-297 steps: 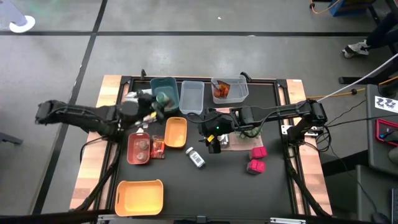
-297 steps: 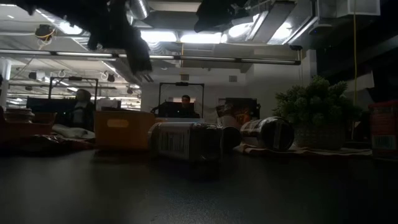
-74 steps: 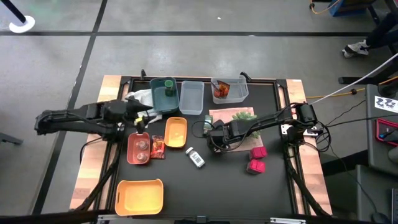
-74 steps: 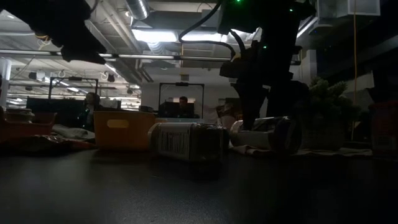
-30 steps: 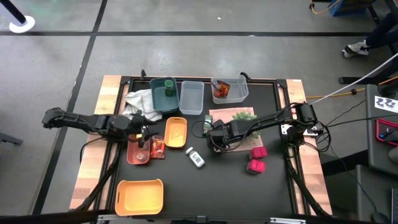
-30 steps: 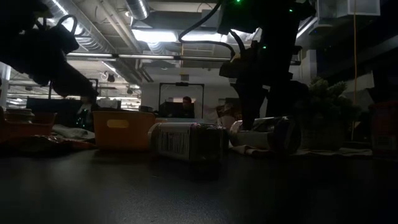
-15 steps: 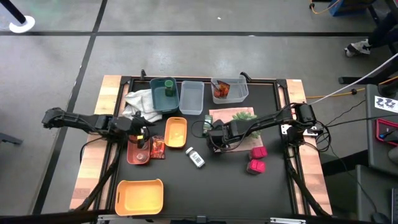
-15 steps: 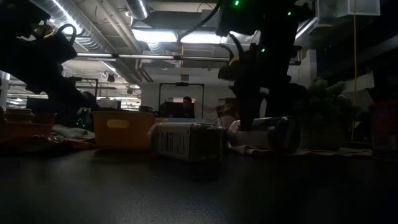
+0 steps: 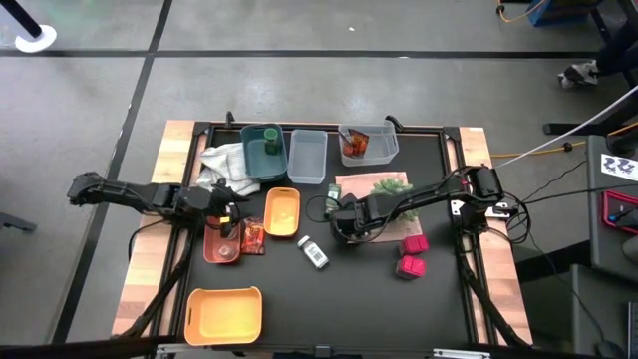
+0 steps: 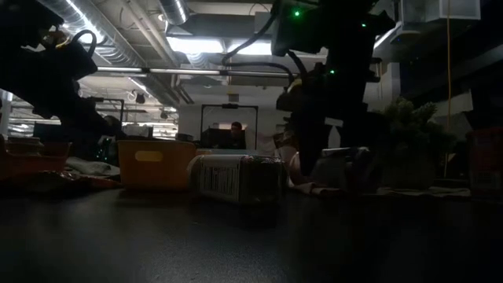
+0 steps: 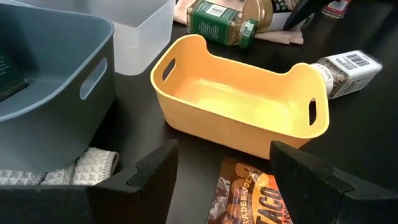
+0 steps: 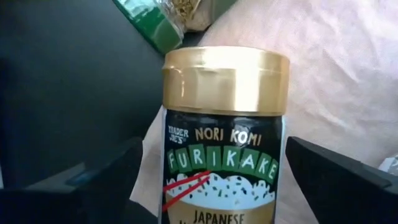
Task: Sort spices by type
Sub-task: Put the gold seasoning bottle into the left transparent bin
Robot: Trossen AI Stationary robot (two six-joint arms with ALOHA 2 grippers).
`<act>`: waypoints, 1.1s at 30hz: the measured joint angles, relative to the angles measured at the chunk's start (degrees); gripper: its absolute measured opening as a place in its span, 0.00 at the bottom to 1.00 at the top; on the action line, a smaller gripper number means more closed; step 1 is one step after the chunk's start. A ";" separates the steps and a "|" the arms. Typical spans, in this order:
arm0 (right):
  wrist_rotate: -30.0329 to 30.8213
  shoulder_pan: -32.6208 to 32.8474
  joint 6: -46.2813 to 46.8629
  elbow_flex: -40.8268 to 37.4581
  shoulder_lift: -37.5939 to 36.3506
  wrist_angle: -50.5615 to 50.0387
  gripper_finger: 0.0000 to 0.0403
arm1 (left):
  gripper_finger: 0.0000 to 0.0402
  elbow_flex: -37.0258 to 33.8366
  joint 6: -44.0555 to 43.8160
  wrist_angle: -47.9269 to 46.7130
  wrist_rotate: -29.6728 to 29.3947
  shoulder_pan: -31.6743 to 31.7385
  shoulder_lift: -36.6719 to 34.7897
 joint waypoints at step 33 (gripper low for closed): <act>1.22 0.04 0.06 0.17 -0.22 12.41 0.96 | 0.59 0.02 0.00 -0.04 -0.02 0.00 0.00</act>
